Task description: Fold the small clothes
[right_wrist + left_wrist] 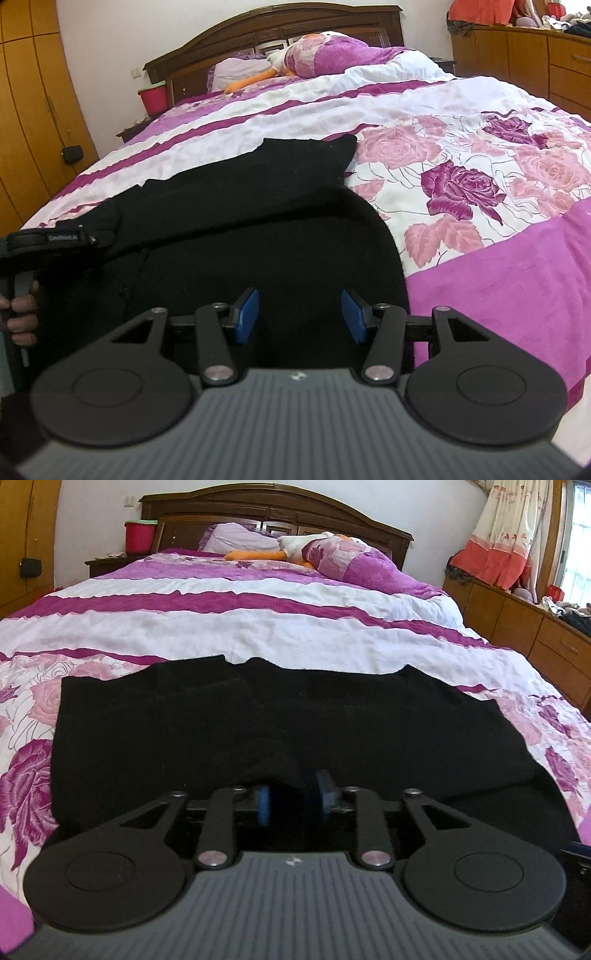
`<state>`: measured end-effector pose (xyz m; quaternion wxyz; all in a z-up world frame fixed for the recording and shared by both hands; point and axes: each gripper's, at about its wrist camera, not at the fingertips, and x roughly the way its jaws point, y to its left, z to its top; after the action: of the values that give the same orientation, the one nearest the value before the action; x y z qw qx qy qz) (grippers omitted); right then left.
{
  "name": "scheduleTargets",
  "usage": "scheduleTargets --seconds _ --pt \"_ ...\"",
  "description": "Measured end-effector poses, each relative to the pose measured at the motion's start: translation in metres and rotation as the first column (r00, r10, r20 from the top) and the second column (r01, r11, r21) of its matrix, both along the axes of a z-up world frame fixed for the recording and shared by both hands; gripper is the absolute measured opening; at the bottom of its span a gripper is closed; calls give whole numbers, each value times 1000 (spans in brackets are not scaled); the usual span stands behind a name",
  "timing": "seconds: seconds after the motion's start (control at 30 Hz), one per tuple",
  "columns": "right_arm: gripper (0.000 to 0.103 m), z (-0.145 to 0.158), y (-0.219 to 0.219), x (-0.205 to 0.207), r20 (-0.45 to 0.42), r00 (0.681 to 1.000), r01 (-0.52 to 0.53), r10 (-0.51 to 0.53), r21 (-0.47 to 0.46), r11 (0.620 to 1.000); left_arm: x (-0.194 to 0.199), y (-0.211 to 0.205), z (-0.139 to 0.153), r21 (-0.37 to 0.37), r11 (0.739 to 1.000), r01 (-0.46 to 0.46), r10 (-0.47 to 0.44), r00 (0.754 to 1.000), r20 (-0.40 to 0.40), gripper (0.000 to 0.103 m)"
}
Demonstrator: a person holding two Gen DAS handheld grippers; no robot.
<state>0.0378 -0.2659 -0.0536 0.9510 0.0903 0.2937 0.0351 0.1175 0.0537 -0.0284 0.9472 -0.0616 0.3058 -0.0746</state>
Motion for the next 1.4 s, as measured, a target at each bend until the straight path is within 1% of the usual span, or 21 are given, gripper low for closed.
scheduleTargets --seconds 0.07,0.1,0.27,0.43,0.63,0.77,0.83,0.93,1.07,1.2,1.3,1.4 --pt "52 1 1 0 1 1000 -5 5 -1 1000 -8 0 7 7 1000 -5 5 1000 1 48" --pt "52 2 2 0 1 1000 -8 8 -3 1000 -13 0 9 19 1000 -4 4 1000 -3 49" --pt "52 11 12 -2 20 999 -47 48 -19 999 -41 8 16 62 998 -24 26 999 -27 50" --pt "52 24 29 -1 47 994 -100 102 -29 995 -67 30 23 93 992 -81 87 995 -54 50" --pt "52 36 61 6 64 980 -186 189 -46 981 -90 64 31 118 977 -177 186 980 -74 50" --pt "52 45 93 13 66 959 -272 275 -53 961 -101 88 32 106 967 -230 239 968 -78 50" --pt "52 48 109 16 62 949 -307 311 -61 950 -104 98 32 113 961 -252 262 962 -80 51" --pt "52 53 139 23 58 926 -368 373 -79 926 -109 111 31 131 950 -284 295 953 -72 51" --pt "52 55 180 33 52 890 -448 454 -88 889 -114 123 28 117 945 -304 314 946 -77 51" --pt "52 53 211 44 29 864 -501 503 -61 863 -114 130 22 101 944 -313 322 942 -93 51" --pt "52 49 233 56 10 854 -519 520 -44 853 -114 133 19 93 945 -315 323 941 -97 51" --pt "52 45 253 65 4 845 -533 534 -52 844 -114 135 16 82 946 -315 322 942 -100 51"
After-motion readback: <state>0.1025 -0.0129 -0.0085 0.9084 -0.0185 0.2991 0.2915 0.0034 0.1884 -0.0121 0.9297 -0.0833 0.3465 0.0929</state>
